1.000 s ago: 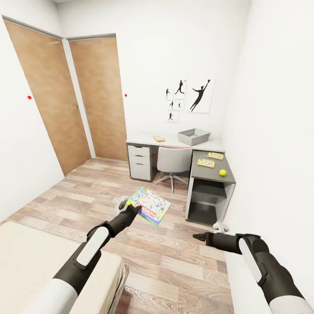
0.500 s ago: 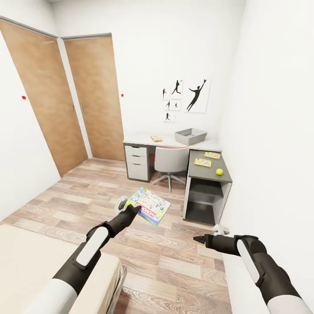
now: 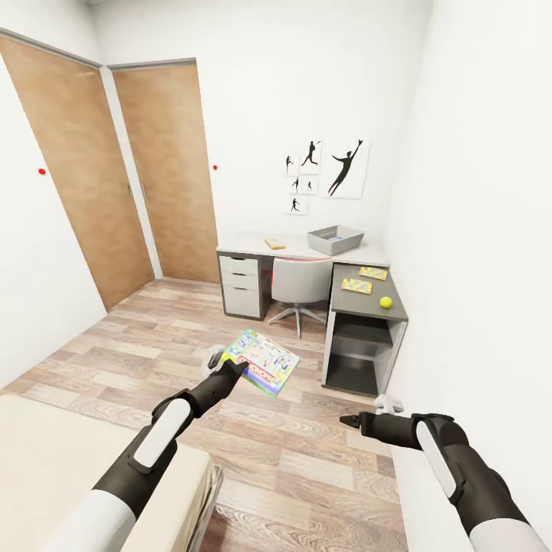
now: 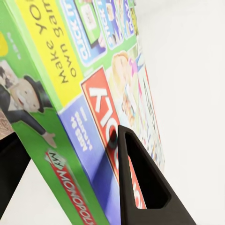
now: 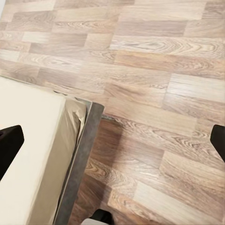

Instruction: Put all the toys in the child's room - the three board games (two on the bed and one on the table), the two jigsaw puzzles on the table, and the tennis ball on the table - inside the toy box on the table in the child's room.

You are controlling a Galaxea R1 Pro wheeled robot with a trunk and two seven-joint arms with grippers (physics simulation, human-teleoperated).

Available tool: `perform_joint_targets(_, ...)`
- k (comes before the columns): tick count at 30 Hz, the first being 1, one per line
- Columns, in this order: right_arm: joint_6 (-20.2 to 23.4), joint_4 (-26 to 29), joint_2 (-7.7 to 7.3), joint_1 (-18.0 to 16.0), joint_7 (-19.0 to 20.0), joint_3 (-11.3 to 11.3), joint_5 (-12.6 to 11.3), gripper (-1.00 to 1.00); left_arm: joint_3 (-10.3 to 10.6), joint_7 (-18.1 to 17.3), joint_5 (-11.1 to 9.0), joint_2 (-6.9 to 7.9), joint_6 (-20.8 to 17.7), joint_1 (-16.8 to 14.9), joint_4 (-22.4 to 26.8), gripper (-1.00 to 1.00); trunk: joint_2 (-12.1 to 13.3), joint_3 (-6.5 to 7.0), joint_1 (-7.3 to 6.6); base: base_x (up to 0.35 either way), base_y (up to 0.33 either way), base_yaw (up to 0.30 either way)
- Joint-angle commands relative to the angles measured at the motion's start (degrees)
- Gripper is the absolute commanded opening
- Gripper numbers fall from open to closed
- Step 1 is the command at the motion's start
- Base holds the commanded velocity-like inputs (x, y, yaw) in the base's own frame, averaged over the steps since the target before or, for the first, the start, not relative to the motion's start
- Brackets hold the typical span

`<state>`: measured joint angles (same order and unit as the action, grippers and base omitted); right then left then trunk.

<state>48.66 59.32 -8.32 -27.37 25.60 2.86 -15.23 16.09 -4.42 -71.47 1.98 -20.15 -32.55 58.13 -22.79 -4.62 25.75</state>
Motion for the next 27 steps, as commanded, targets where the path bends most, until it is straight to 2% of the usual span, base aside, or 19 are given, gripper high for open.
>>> perform_joint_targets(1, 0.29, -0.03, 0.04, -0.05, 0.28, 0.00, 0.16, 1.00, 0.08, -0.06, -0.36, 0.06, -0.10, -0.06, 0.00, -1.00, -0.13, -0.13, 0.04, 0.000, 0.000, 0.000)
perform_joint_targets(4, 0.29, -0.27, 0.21, -0.04, 0.26, -0.21, 0.21, 1.00, 0.08, -0.06, -0.39, 0.20, -0.09, -0.06, -0.01, -1.00, -0.13, -0.13, 0.04, 0.000, 0.000, 0.000)
perform_joint_targets(7, 0.26, -1.18, 1.78, 0.00, 0.01, -0.89, 0.30, 1.00, 0.08, -0.01, -0.51, 0.72, -0.08, -0.06, -0.02, -1.00, -0.13, -0.13, 0.04, 0.000, 0.000, 0.000)
perform_joint_targets(8, 0.26, -1.18, 1.78, 0.00, 0.01, -0.89, 0.30, 1.00, 0.08, -0.01, -0.51, 0.72, -0.08, -0.06, -0.02, -1.00, -0.13, -0.13, 0.04, 0.000, 0.000, 0.000)
perform_joint_targets(10, 0.19, -2.38, 3.53, -0.02, -0.67, -1.51, 0.60, 1.00, 0.08, 0.06, -0.57, 1.03, -0.07, -0.06, -0.05, -1.00, -0.13, -0.13, 0.04, 0.000, 0.000, 0.000)
perform_joint_targets(11, -0.16, -3.80, 5.12, -0.05, -1.78, -2.01, 1.10, 1.00, 0.08, 0.11, -0.61, 1.21, -0.07, -0.06, -0.08, -1.00, -0.13, -0.13, 0.04, 0.000, 0.000, -0.020)
perform_joint_targets(13, -1.01, -5.09, 6.18, -0.08, -3.00, -2.35, 1.70, 1.00, 0.08, 0.14, -0.64, 1.35, -0.07, -0.09, -0.09, -1.00, -0.13, -0.13, 0.04, 0.000, 0.000, -0.046)
perform_joint_targets(18, -3.88, -7.03, 7.59, -0.13, -4.97, -2.78, 2.80, 1.00, 0.08, 0.19, -0.75, 1.56, -0.07, -0.13, -0.11, -1.00, -0.13, -0.13, 0.04, 0.000, 0.000, -0.043)
perform_joint_targets(27, -4.63, -7.29, 7.87, -0.14, -5.33, -2.86, 3.07, 1.00, 0.08, 0.13, -0.82, 1.57, -0.06, -0.14, -0.12, -1.00, -0.13, -0.13, 0.04, 0.000, 0.000, -0.083)
